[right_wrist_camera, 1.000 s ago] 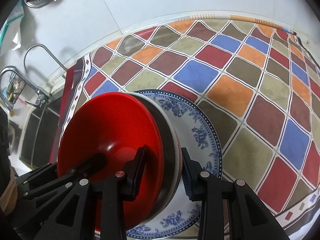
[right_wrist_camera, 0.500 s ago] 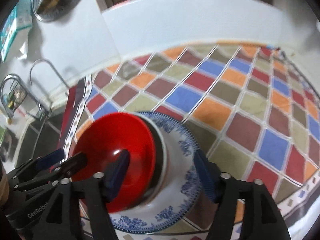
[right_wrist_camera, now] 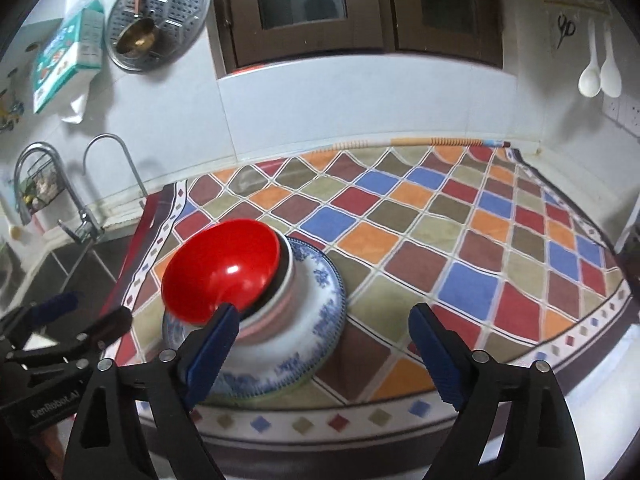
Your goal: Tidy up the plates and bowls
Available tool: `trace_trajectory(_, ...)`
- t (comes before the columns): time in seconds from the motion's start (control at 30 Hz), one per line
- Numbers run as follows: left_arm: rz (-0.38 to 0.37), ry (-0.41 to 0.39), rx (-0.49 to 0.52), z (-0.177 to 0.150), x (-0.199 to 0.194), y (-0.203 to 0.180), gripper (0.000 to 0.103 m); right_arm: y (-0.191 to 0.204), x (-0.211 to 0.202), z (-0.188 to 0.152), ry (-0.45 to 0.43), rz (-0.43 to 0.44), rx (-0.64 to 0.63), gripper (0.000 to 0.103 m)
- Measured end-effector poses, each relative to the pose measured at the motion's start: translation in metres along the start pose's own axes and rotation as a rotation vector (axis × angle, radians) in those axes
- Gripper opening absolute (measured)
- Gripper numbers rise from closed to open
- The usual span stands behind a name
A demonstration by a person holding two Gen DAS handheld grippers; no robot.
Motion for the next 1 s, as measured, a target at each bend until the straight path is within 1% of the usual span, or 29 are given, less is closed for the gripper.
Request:
trace_trajectory(0.2,0.037,-0.036,-0.039,-0.019,-0.042,0.000,0.099,-0.012,-0.041,-0.015,-0.020,0.003,-0.026,0.090)
trace_trajectory(0.33,0.053,-0.058,-0.104,-0.030,-0.069,0.002,0.102,-0.018,-0.069,-0.025,-0.042,0.005,-0.046,0.092)
trace_trajectory(0.53,0.066,-0.092,-0.112,-0.049,-0.106,-0.004,0.103,-0.024,-0.108,-0.043,-0.060,0.009,-0.061,0.092)
trace_trajectory(0.67,0.065,-0.098,-0.113,-0.061,-0.123,-0.008,0.103,-0.029,-0.130,-0.051,-0.079,0.006,-0.069,0.092)
trace_trajectory(0.8,0.058,-0.100,-0.127,-0.067,-0.131,-0.009,0.103,-0.032,-0.149,-0.059,-0.096,-0.003,-0.083,0.092)
trace_trajectory(1.0,0.063,-0.107,-0.134,-0.075,-0.141,-0.010,0.103,-0.032,-0.165,-0.071,-0.104,-0.010,-0.102,0.092)
Point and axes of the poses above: each gripper's, at about its wrist camera, not at the fingertips, and x roughly the way its jaws point, y to its left, z to its top, the point moved 7 cm from there along x, roughly the way its jaws point, and after that the axes turned 13 degrees about z, right-handed, at the moved point
